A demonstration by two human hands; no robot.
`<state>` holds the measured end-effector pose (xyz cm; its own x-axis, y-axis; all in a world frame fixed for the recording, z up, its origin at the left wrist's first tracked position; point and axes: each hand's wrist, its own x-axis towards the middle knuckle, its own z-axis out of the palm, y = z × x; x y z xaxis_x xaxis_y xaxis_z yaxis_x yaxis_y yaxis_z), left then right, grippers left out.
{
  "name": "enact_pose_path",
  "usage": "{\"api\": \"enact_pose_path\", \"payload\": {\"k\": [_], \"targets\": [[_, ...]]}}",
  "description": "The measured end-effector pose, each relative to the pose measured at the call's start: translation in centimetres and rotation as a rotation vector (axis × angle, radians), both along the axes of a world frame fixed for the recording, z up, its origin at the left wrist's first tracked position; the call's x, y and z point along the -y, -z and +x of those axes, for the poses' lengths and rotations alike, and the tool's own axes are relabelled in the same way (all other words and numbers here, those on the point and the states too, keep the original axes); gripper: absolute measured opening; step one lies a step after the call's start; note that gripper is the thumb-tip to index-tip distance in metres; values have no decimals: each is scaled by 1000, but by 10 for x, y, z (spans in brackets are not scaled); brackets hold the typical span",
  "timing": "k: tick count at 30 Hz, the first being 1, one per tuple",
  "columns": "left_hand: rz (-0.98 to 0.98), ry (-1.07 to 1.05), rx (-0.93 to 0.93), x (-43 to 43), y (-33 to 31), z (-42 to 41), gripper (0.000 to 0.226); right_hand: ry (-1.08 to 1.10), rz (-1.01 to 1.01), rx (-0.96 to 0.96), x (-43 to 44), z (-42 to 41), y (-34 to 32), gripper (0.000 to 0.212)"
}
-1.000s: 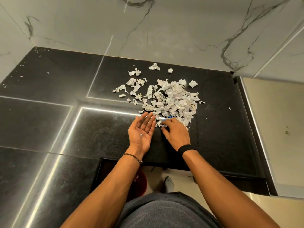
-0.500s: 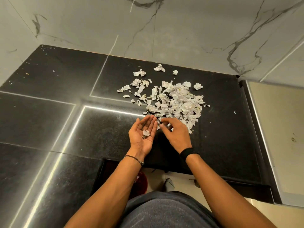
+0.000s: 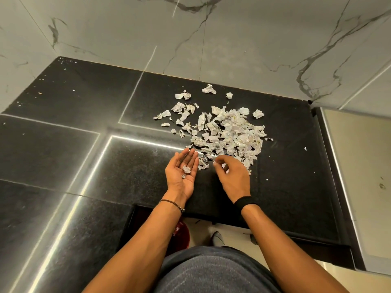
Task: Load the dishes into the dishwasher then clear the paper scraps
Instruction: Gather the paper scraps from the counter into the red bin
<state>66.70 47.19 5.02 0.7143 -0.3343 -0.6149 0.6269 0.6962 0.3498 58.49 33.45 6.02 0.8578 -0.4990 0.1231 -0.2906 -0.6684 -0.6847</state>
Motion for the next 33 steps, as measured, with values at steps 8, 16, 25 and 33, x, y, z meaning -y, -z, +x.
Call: {"api": "enact_pose_path", "payload": {"k": [8, 16, 25, 33], "targets": [[-104, 25, -20, -1, -5, 0, 45, -48, 290, 97, -17, 13, -15, 13], [-96, -14, -7, -17, -2, 2, 42, -220, -235, -176, -7, 15, 17, 18], [-7, 23, 11, -11, -3, 1, 46, -164, 100, 8, -24, 10, -13, 10], [-76, 26, -4, -15, -1, -1, 43, -140, 80, -92, -24, 19, -10, 12]]}}
